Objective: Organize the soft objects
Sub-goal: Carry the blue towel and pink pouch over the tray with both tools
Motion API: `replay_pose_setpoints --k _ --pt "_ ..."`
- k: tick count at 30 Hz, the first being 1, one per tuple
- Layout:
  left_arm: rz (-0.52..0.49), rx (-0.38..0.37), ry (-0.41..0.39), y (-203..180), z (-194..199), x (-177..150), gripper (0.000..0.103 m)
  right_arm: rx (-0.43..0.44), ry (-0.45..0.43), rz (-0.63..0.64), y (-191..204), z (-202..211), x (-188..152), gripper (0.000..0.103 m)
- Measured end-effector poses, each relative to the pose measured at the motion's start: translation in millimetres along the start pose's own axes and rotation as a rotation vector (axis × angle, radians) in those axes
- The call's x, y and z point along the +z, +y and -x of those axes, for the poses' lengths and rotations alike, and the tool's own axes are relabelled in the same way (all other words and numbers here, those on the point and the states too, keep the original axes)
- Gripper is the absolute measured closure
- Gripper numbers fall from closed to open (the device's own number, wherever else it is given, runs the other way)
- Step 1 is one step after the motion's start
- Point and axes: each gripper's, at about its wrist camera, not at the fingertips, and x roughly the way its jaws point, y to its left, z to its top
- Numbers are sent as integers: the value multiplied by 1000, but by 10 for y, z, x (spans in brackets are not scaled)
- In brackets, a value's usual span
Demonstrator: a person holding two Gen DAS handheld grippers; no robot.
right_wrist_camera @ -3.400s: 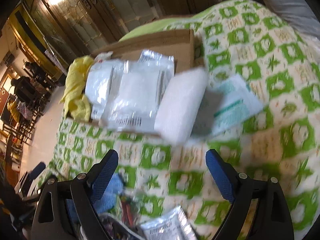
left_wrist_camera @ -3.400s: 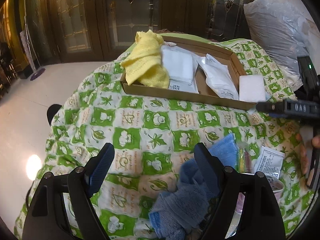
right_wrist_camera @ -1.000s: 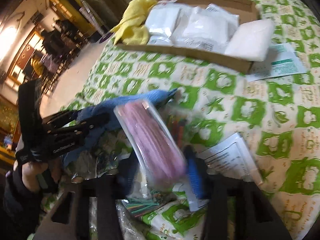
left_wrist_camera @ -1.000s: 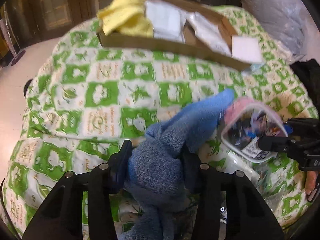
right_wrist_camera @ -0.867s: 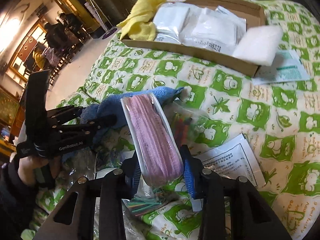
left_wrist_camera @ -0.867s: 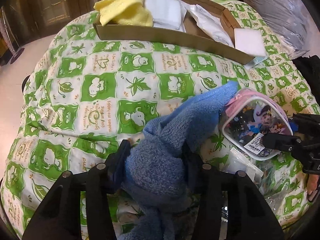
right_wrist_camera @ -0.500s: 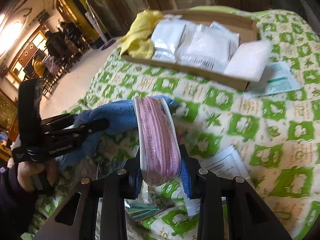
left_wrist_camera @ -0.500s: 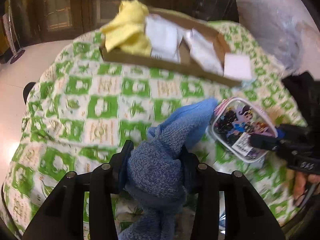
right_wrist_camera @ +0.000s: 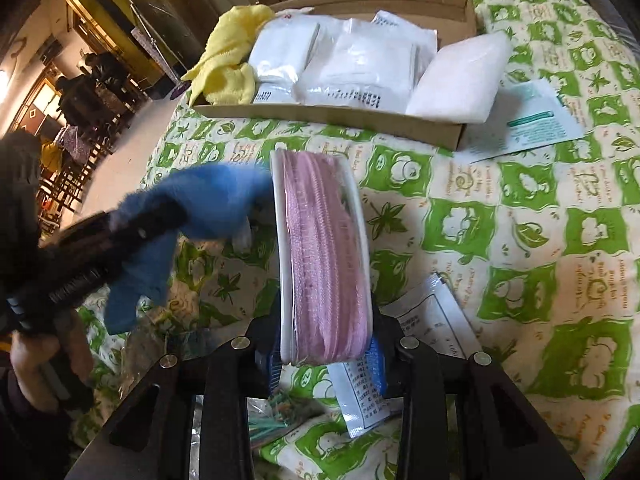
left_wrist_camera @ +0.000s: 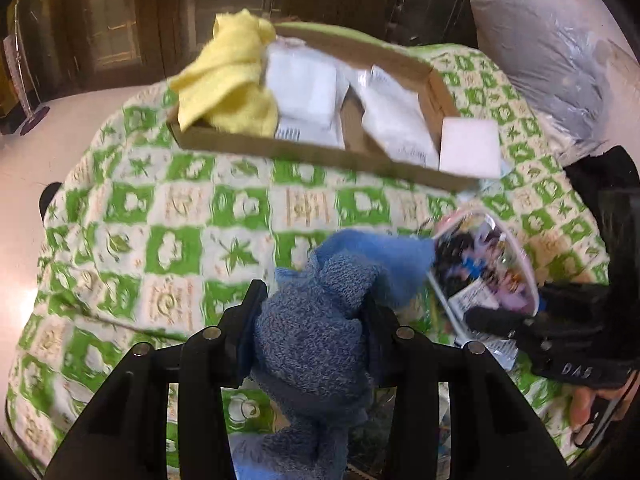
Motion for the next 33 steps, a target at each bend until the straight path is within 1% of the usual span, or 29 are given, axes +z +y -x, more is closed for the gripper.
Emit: replay_pose_setpoints --k 4,7,11,13,17,21,26,33 --pt "17 -17 -8 25 16 13 62 12 8 -32 -29 -49 118 64" --pt "29 -32 -9 37 17 30 62 17 -2 -43 -58 -84 192 64" --pt "33 -40 -14 36 37 52 62 -38 -47 -8 13 -88 247 69" --pt "40 -46 -23 41 65 93 62 -57 -71 16 62 -49 222 71" --pt "47 -49 -46 53 150 195 62 -85 -112 42 117 55 194 72" --pt "42 -47 -79 34 273 318 62 -92 -146 49 127 217 160 72" --pt "10 -29 -113 -62 391 489 62 -101 -188 55 130 424 140 72" --pt "-36 -24 -143 -211 506 636 62 -121 -228 74 188 674 158 72"
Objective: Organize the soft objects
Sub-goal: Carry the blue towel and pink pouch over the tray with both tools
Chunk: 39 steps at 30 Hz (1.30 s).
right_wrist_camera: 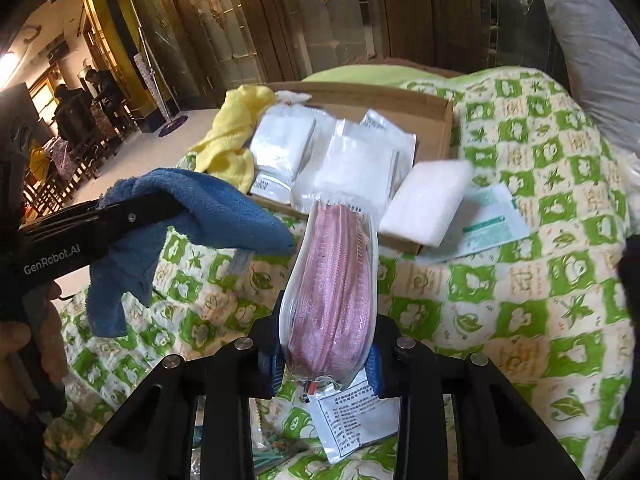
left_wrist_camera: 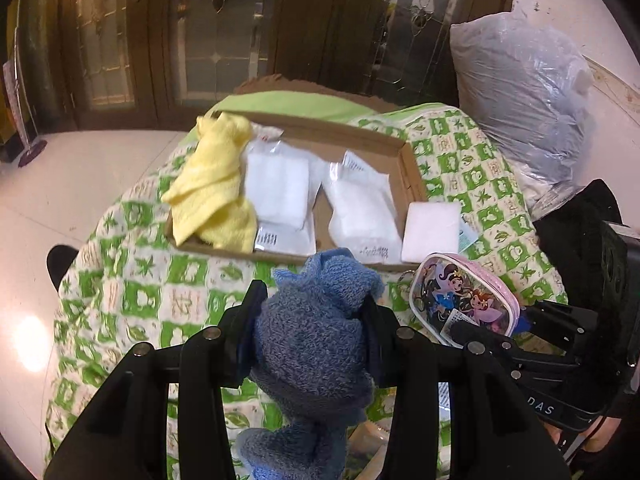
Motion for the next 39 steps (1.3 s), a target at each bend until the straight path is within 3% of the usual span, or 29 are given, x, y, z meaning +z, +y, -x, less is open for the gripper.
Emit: replay_pose_setpoints --k 9,18,26,39 --pt "-21 12 -27 -35 24 213 62 -25 -52 34 45 204 186 72" --pt "-15 34 -45 50 -141 524 62 -54 -76 5 -145 111 518 72" --pt "11 37 -61 59 -454 915 62 -64 -117 -28 -315 -173 904 72" --pt "26 70 -77 34 -1221 1352 62 -121 -136 -20 -524 -1030 1371 72"
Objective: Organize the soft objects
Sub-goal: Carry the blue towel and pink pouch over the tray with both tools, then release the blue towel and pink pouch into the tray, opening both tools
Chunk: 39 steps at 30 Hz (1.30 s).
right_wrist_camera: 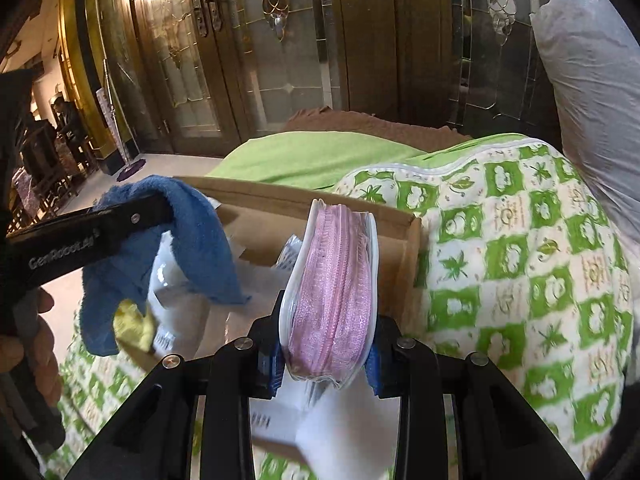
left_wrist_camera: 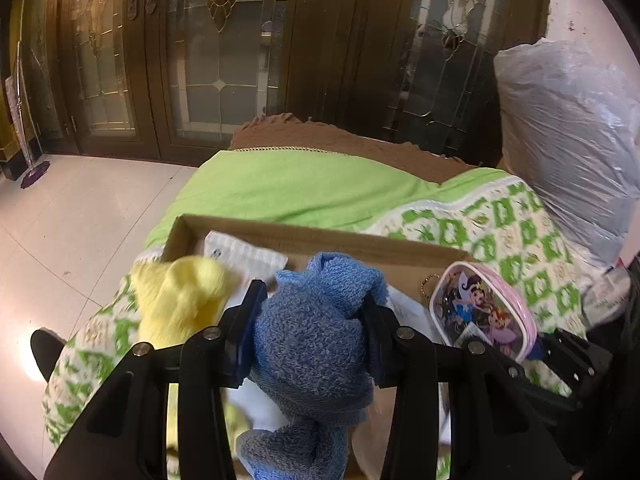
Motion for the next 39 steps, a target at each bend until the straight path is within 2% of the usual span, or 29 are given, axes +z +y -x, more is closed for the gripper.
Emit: replay_pose_setpoints --k 4,8,9,10,11,12,13,16,19,26,31,39 --pt "2 23 19 -1 -260 68 61 -6 5 6 13 -245 73 72" --pt "1 41 30 -4 -345 67 57 10 13 -9 -8 -390 102 71" --pt "0 47 31 -5 -346 64 50 16 12 -15 -24 -408 105 70" --pt "-1 56 33 -2 -345 58 37 25 15 -28 -34 -431 111 67" --pt "-1 65 38 4 -342 48 31 32 17 -35 -58 -433 111 63" --pt "0 69 42 11 -332 42 26 37 17 -43 -66 -441 113 53" --pt "1 74 50 20 -317 37 26 36 12 -47 -71 -435 117 45" --pt "-11 99 57 32 -246 20 26 37 -15 -53 -116 -331 91 31" --pt "-31 119 46 17 -154 0 26 35 -36 -68 -157 -230 33 22" --pt "-99 169 17 27 225 -277 26 66 -48 -128 -276 -10 -134 20" --pt "-77 164 39 110 451 -666 26 72 -65 -152 -309 222 -261 16" --pt "-34 178 54 220 812 -1270 26 67 -24 -134 -263 540 -617 15"
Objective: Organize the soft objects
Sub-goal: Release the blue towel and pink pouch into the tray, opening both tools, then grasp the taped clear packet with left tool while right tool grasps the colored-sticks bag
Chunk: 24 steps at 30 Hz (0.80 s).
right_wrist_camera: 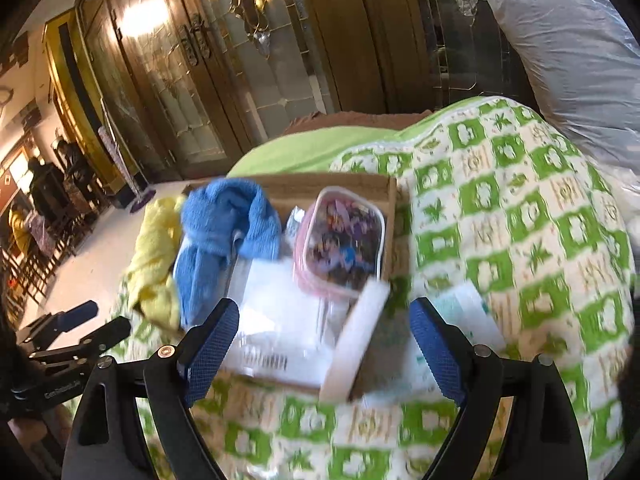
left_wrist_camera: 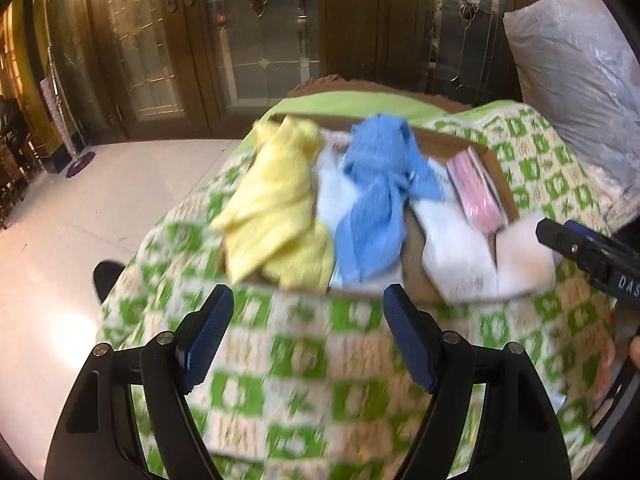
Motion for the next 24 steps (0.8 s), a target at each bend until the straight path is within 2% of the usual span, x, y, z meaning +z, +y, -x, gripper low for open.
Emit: replay_pose_setpoints --k 7,15,21,24 --pt "11 -20 45 87 180 -406 26 6 75 45 151 157 -205 15" --pt "-78 -89 118 -167 272 -848 26 73 269 12 143 256 -487 15" --pt "-170 -208 184 -290 387 -1135 26 81 347 0 108 207 -570 17" --pt "-221 -292 201 -350 465 -1231 26 90 372 29 171 162 -574 23"
